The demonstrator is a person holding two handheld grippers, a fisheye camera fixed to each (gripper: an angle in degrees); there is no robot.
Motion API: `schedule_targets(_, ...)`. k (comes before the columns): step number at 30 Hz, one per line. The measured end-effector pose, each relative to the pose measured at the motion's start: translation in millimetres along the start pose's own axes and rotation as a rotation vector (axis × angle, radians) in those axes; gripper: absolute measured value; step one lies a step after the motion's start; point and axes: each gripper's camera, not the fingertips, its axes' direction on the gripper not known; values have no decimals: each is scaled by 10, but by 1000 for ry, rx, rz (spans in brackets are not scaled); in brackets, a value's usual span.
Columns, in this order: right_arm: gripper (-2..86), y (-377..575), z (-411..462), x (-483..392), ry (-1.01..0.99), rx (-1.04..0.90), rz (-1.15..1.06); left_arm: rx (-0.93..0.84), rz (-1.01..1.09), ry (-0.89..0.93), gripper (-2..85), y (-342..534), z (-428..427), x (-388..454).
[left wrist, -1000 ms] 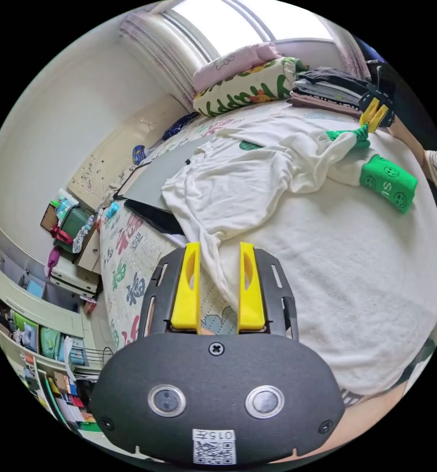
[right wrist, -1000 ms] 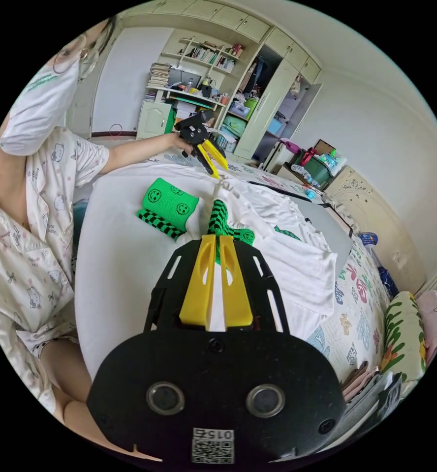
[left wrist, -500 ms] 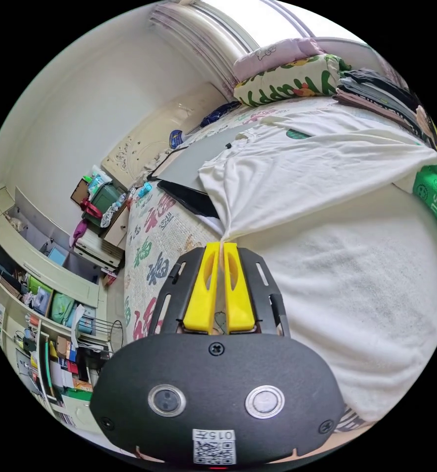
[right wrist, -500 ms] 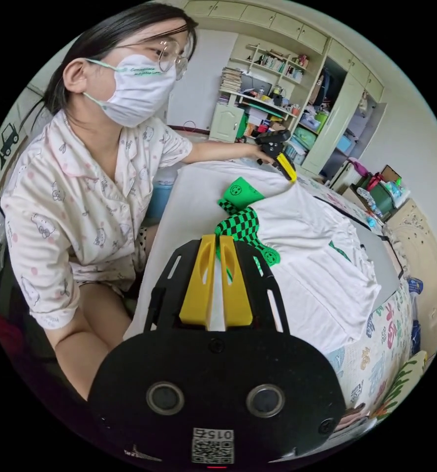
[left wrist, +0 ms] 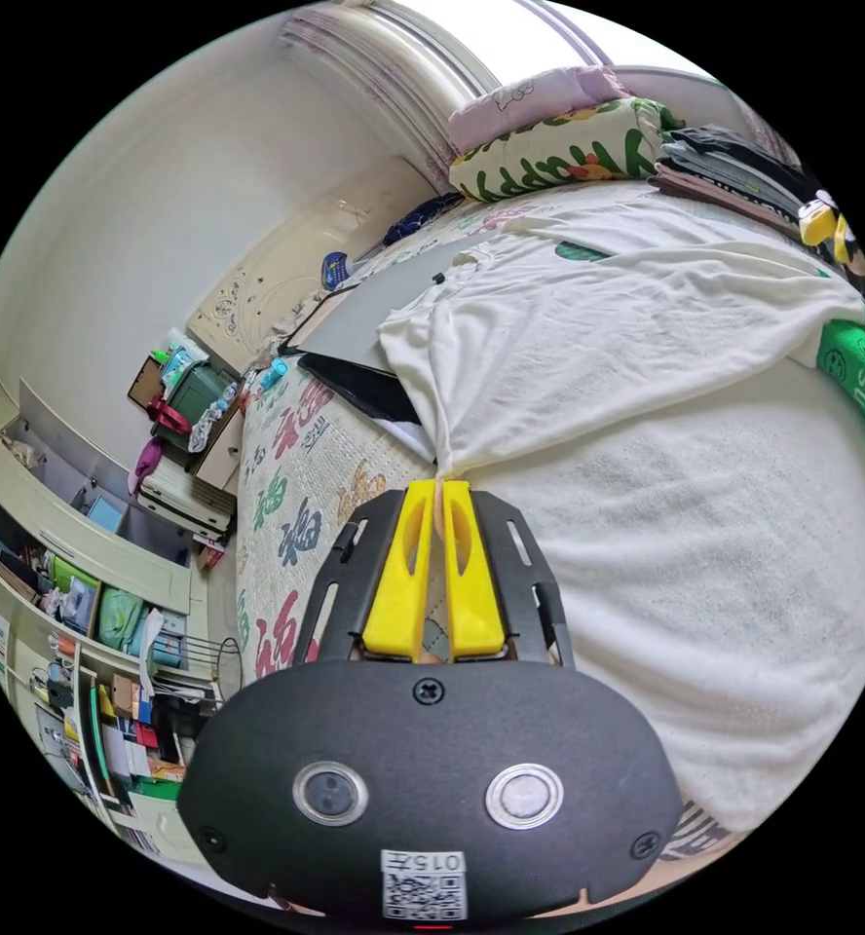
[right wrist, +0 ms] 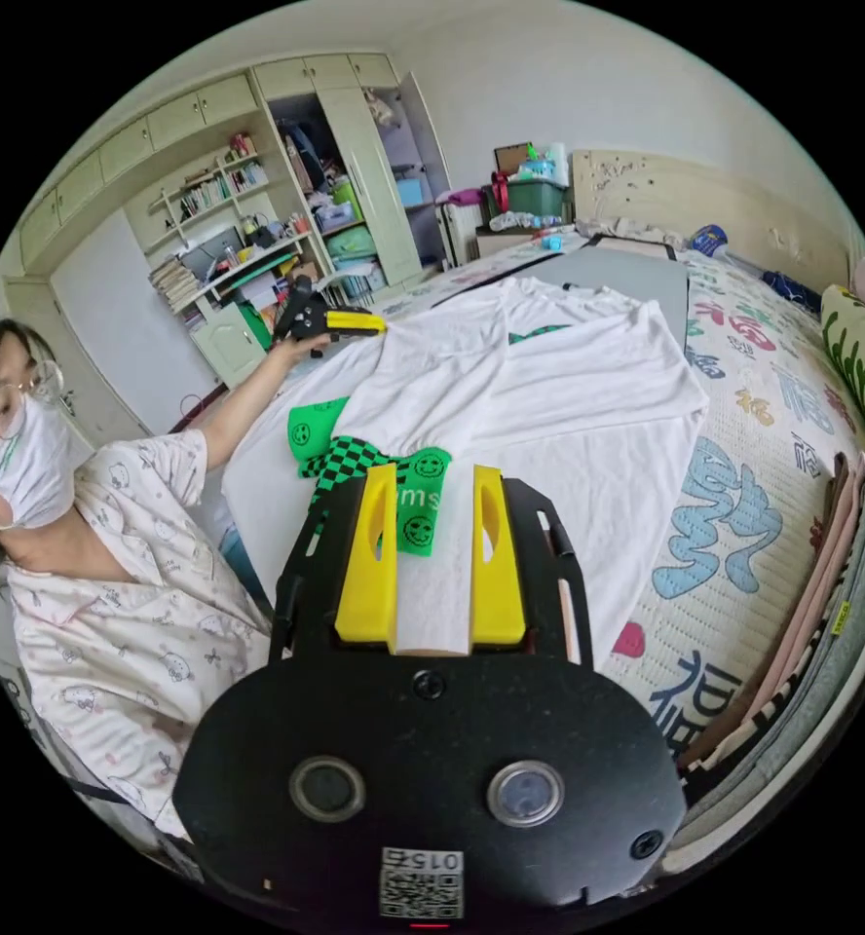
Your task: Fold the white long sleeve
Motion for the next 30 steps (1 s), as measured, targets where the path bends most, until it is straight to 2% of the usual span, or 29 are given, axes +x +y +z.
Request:
schedule_targets(2,46,-195,96,-226,22,-104,17,-4,3,-1,6,35,33,37)
schedule_targets(5,12,-366,50,-458,56,-160,33,9,9,0,8,98,16,59)
schedule_targets(13,0,-387,-520,-927,167,-154,83,43,15,41,29,239,-73,110)
schedule_targets(18,45,-468,-1169,-1101,152,-27,91,57,66,58,60,271,-98,329)
schedule_targets(22,58,-972,-1586,-1135,118,103,61,54,81,42,67,158,-81,472)
schedule_targets(27,61,-1867,-1367,-1091,-3,173,16,-53,165,-6,62,7,70,638)
schedule_targets(30,70,-2440,-1027,-1055,-92,153,28,-3,111,21,48,55,31,662)
